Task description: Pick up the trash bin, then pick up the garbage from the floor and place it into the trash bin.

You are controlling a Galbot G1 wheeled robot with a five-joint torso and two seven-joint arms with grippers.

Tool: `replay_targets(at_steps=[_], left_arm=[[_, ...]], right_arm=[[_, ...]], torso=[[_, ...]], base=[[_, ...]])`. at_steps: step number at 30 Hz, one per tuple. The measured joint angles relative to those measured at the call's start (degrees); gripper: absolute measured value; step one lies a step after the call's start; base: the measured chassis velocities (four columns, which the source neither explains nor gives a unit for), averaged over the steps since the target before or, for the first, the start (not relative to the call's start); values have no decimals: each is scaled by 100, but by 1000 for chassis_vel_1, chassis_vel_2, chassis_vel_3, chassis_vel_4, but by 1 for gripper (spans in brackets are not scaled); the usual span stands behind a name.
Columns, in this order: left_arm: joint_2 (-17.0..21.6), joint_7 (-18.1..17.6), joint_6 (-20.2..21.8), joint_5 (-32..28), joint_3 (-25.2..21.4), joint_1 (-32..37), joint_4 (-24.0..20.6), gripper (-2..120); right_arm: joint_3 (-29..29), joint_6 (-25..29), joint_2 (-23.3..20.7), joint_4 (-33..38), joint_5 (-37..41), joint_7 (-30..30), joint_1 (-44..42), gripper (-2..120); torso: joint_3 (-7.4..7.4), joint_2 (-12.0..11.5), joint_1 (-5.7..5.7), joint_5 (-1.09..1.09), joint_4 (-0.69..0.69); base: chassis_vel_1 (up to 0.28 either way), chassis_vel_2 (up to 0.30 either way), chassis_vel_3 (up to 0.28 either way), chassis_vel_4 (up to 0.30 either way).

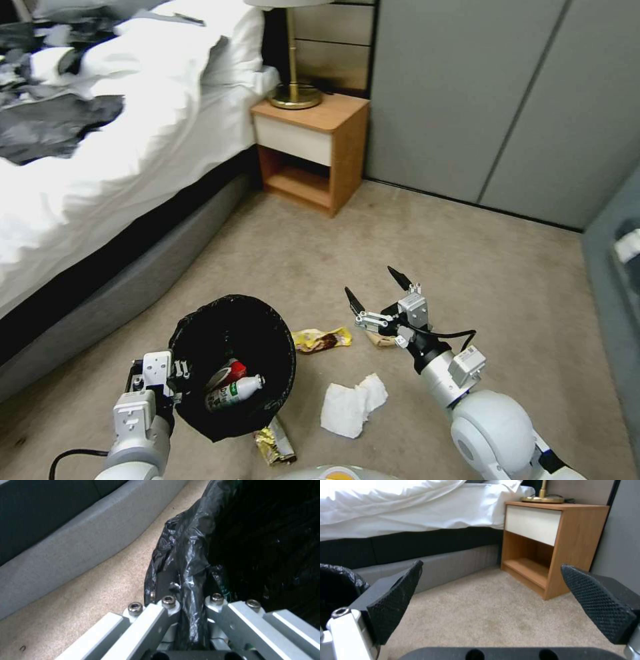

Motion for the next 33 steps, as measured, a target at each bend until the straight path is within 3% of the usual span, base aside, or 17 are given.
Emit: replay_targets(at_steps=[6, 12, 17, 26, 33], left_arm=[[1, 0, -3, -1, 2, -15, 1, 1], [1, 0, -22, -2, -4, -7, 12, 1], [-8, 0, -28, -2, 3, -8, 14, 1], [-12, 2, -35, -2, -33, 29, 14, 1], [-83, 6, -81, 18, -28, 68, 45, 1]], right_arm=[[13, -125, -179, -45, 68, -41, 0, 100], [-112, -725, -646, -156, 422, -121, 84, 100], [-530, -1197, -981, -484, 623, -214, 260, 100], [-1454, -1532, -1265, -1263, 696, -391, 790, 100], [-1923, -1588, -1187, -1863, 584, -594, 1060, 100]], torso=[[0, 0, 0, 1, -4], [0, 0, 0, 0, -2], [0, 0, 0, 1, -1], [0, 0, 0, 0, 0], [0, 0, 0, 0, -1]], base=[[0, 0, 0, 0], [0, 0, 0, 0], [0, 0, 0, 0], [0, 0, 0, 0], [0, 0, 0, 0]])
